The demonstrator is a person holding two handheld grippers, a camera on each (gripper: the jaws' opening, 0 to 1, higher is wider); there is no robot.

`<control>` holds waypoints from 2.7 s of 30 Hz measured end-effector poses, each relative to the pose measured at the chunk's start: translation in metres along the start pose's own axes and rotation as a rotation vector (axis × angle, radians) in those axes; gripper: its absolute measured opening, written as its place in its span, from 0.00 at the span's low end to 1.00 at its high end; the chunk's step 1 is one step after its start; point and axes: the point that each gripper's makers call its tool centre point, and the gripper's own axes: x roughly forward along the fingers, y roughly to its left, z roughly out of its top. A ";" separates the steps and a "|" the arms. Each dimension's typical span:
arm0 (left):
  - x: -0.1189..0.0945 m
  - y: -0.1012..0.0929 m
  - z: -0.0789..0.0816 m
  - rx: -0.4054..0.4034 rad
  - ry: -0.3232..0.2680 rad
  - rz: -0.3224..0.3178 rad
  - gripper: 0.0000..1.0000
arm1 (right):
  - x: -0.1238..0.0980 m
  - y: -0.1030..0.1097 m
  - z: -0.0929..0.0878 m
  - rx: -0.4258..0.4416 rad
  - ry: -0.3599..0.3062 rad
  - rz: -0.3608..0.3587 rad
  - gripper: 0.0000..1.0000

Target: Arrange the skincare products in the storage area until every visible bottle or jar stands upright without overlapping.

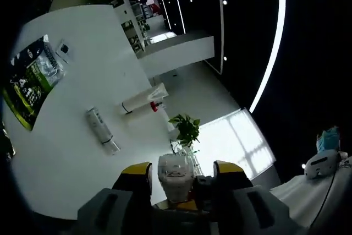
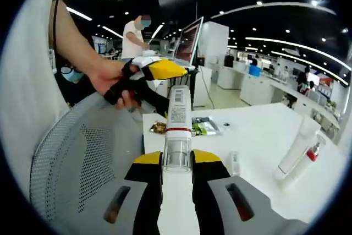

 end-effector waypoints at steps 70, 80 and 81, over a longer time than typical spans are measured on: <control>0.023 0.007 -0.059 0.845 0.255 0.074 0.23 | -0.021 -0.058 -0.007 1.477 -0.453 0.124 0.27; 0.028 -0.014 -0.070 0.418 0.258 -0.041 0.27 | -0.039 -0.059 0.025 1.304 -0.555 0.212 0.20; 0.028 -0.016 -0.072 0.374 0.266 -0.048 0.27 | -0.040 -0.058 0.025 1.288 -0.548 0.217 0.20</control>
